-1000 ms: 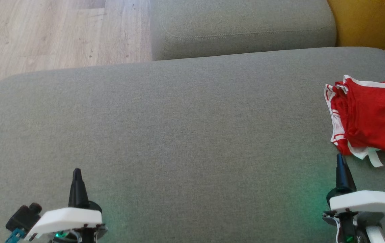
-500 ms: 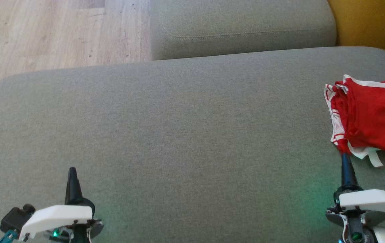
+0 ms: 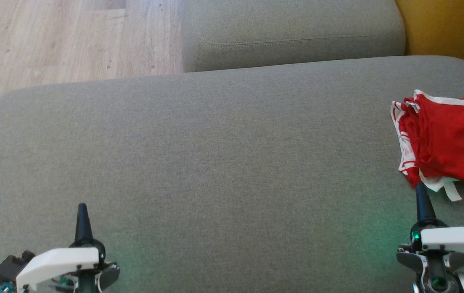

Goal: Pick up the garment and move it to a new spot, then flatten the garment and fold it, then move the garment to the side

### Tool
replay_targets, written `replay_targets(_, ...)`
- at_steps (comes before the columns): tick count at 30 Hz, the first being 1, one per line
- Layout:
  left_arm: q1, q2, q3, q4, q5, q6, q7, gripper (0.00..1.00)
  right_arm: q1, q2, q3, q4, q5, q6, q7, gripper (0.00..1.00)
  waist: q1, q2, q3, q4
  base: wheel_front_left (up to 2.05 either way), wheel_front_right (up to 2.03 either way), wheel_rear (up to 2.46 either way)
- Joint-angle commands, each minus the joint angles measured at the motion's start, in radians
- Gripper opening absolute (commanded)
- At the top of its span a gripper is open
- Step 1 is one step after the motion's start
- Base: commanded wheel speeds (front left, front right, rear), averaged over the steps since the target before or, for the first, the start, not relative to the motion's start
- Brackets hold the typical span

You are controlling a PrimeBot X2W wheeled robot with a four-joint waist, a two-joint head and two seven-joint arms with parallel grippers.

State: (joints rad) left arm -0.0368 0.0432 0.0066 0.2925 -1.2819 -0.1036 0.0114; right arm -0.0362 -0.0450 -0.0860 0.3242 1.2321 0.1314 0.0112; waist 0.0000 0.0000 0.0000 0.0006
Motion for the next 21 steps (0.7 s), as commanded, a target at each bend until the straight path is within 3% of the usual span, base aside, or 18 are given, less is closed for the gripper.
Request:
replay_targets(1, -0.057, 0.005, 0.037, -0.036, -0.019, -0.009, 0.008, 0.0, -0.059, -0.004, 0.009, -0.04, 0.024, -0.001, 0.01, 0.0, 0.0, 0.0, 0.0, 0.0, 0.0, 0.0, 0.0)
replay_targets(21, -0.066, 0.006, 0.081, -0.043, -0.211, -0.02, 0.067, 0.0, -0.067, -0.005, -0.014, -0.064, 0.245, -0.001, 0.067, 0.0, 0.0, 0.0, 0.002, 0.0, 0.0, 0.0, 0.0)
